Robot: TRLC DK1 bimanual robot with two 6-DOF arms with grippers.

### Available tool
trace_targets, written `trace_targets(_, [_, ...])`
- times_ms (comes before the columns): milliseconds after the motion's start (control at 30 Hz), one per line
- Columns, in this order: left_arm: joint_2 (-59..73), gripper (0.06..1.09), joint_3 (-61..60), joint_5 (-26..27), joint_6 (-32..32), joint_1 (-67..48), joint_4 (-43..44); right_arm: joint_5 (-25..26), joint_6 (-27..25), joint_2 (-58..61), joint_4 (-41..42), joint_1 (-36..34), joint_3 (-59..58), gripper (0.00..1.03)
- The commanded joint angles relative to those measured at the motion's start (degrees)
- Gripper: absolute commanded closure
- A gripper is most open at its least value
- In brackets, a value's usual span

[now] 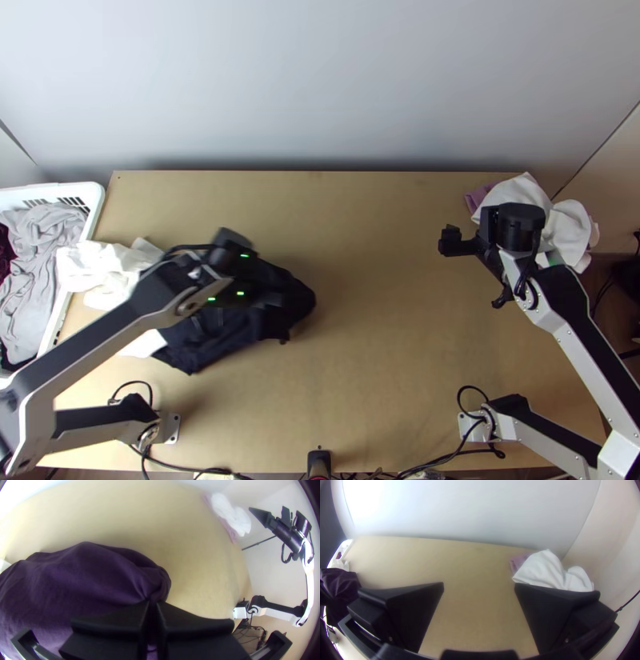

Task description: Fold the t-shirt

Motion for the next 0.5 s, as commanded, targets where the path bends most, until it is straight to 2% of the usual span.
trace_targets(0, [10.24, 1.05, 4.81, -1.54, 0.48, -7.84, 3.80, 0.01, 0.01, -1.73, 0.50, -0.96, -2.12, 0.04])
trace_targets(67, [11.73, 1.01, 4.90, -1.81, 1.35, -8.11, 5.38, 0.01, -0.08, -2.61, 0.77, -1.32, -3.00, 0.04])
trace_targets(100, [11.91, 0.86, 4.90, -1.81, 2.58, -8.11, 5.12, 0.01, -0.08, -2.96, 0.85, -1.49, -3.44, 0.04])
trace_targets(133, [11.12, 0.57, 4.98, -1.89, 4.08, -8.19, 4.85, 0.01, -0.08, -3.23, 0.94, -1.67, -3.79, 0.04])
trace_targets(167, [9.62, 0.21, 4.81, -3.21, 4.25, -8.28, 4.85, 0.01, -0.26, -3.49, 1.03, -1.76, -4.23, 0.04])
trace_targets(200, [7.69, 0.10, 4.37, -4.79, 3.99, -8.19, 5.03, 0.01, -0.34, -3.75, 1.12, -1.84, -4.67, 0.04])
trace_targets(367, [1.80, 0.10, 2.70, -6.29, 6.80, -4.15, 4.15, 0.01, -0.17, -3.84, 3.84, -2.02, -6.07, 0.04])
trace_targets(467, [-0.75, 0.10, 3.05, -6.20, 10.49, 1.03, 0.37, -0.08, 0.10, -3.49, 5.25, -2.02, -6.07, 0.04])
